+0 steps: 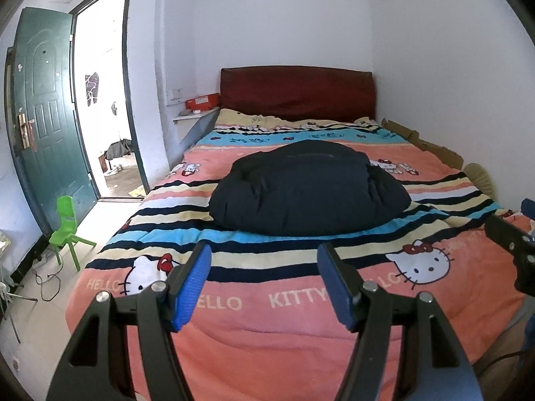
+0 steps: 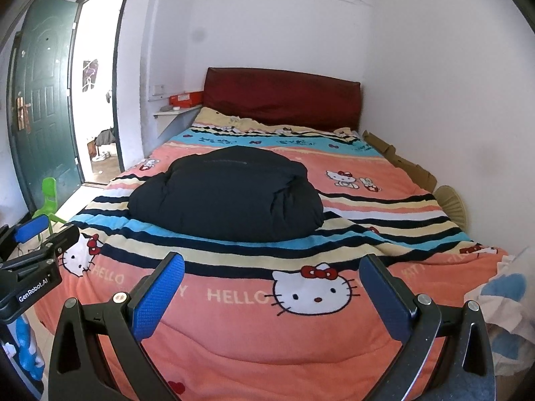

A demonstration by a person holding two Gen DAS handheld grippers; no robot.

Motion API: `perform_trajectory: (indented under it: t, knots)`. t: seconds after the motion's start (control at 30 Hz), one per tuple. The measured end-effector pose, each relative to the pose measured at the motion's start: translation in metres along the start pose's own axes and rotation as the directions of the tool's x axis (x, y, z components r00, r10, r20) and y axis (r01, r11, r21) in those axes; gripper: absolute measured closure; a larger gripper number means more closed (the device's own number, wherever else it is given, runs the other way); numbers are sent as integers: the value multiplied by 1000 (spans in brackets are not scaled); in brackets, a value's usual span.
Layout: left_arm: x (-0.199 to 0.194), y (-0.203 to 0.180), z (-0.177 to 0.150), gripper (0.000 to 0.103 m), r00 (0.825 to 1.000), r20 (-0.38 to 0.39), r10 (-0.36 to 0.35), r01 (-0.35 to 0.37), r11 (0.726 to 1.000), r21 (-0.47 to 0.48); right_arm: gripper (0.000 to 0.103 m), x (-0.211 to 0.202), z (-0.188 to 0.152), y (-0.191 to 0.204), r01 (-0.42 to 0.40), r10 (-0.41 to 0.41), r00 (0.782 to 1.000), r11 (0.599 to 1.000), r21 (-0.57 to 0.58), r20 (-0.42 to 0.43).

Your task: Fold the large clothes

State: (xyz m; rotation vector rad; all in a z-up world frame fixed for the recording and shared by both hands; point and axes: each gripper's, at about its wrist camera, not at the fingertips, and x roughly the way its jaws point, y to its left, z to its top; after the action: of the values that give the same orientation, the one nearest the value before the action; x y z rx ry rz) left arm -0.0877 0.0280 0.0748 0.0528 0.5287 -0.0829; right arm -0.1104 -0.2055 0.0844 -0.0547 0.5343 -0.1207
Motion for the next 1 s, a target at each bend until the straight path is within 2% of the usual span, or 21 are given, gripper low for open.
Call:
perform_trajectory:
  t: [1.0]
  knots:
    - [52, 4, -13, 39, 994, -107, 14, -13, 1000, 14, 1, 57, -12, 6, -29, 28, 994, 1000, -7, -108]
